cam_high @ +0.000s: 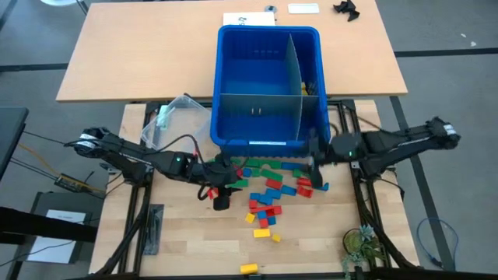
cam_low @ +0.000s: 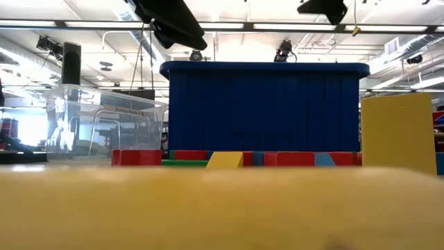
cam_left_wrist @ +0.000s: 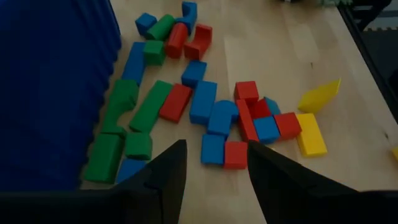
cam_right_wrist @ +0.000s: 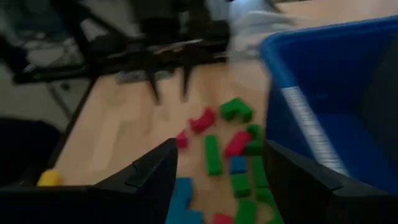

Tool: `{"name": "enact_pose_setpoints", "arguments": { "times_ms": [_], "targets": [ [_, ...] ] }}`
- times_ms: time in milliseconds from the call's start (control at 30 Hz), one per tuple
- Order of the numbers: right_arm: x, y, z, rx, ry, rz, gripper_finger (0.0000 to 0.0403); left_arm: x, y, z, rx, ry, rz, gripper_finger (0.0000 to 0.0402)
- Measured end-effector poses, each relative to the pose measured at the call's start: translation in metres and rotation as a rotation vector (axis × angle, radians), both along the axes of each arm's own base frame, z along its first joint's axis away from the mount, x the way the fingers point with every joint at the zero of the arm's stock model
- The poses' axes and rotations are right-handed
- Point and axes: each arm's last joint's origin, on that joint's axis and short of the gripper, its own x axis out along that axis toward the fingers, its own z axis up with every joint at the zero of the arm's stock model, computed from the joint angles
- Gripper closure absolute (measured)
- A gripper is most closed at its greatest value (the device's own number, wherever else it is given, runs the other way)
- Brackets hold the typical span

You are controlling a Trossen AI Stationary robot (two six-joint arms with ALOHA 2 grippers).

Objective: Sort blocks
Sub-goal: Put the yellow block into the blue bin

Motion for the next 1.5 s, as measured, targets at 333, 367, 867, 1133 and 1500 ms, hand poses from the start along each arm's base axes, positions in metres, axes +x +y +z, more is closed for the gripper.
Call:
{"name": "enact_pose_setpoints", "arguments": {
  "times_ms": [333,367,867,1133,1500],
  "targets": [
    [0.034,0.056,-0.046,-0.058,0.173,0.150,0.0176,0.001,-0.006,0.002,-0.016,-0.030,0.007,0.0224],
    [0.038,0.060,-0.050,-0.077,0.182,0.178,0.0173,0.001,-0.006,0.002,-0.019,-0.027,0.010,0.0224],
    [0.073,0.122,-0.117,-0.168,0.234,0.473,0.0122,-0.002,-0.013,0.002,-0.052,-0.041,0.096,0.0224],
    [0.076,0.133,-0.139,-0.155,0.286,0.463,0.0145,-0.001,-0.013,0.002,-0.056,-0.046,0.097,0.0224],
    [0.075,0.145,-0.143,-0.127,0.265,0.536,0.0167,0.000,-0.013,0.005,-0.060,-0.076,0.099,0.0224]
  ]
}}
